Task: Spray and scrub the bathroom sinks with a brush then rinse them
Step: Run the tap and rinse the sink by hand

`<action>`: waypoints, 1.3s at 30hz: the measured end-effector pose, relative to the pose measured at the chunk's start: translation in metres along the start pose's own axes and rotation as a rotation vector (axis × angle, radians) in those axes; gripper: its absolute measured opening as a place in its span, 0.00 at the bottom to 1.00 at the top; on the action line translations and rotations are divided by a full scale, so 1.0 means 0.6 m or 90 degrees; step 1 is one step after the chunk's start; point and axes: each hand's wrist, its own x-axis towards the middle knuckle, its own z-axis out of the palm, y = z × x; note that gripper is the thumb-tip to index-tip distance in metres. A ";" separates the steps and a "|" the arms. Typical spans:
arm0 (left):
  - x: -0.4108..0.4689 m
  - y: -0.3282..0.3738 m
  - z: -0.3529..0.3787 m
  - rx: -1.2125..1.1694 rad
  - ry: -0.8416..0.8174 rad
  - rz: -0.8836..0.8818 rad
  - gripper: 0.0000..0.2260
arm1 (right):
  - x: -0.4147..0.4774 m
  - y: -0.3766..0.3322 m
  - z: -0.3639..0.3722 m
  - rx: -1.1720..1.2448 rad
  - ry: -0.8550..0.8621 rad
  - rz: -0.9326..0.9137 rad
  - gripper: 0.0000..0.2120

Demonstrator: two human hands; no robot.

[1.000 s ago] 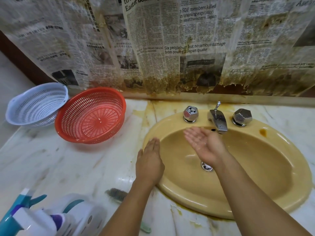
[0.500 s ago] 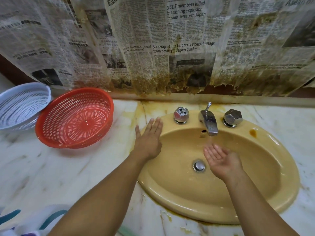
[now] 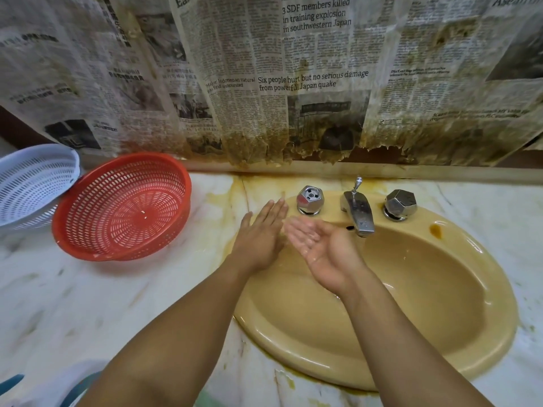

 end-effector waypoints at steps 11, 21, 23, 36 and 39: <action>-0.165 0.018 0.011 -0.155 0.065 -0.198 0.31 | -0.007 -0.014 -0.088 0.031 0.137 -0.020 0.16; -0.162 0.037 -0.001 -0.121 0.018 -0.222 0.37 | -0.009 -0.041 -0.143 0.185 0.164 -0.049 0.18; -0.161 0.033 0.001 -0.123 0.012 -0.219 0.37 | -0.011 -0.044 -0.144 0.185 0.162 -0.055 0.17; -0.184 0.056 -0.003 -0.162 0.010 -0.241 0.40 | -0.010 -0.050 -0.150 0.214 0.137 -0.045 0.12; -0.156 0.032 -0.008 -0.144 -0.001 -0.209 0.39 | -0.015 -0.058 -0.149 0.198 0.128 -0.048 0.12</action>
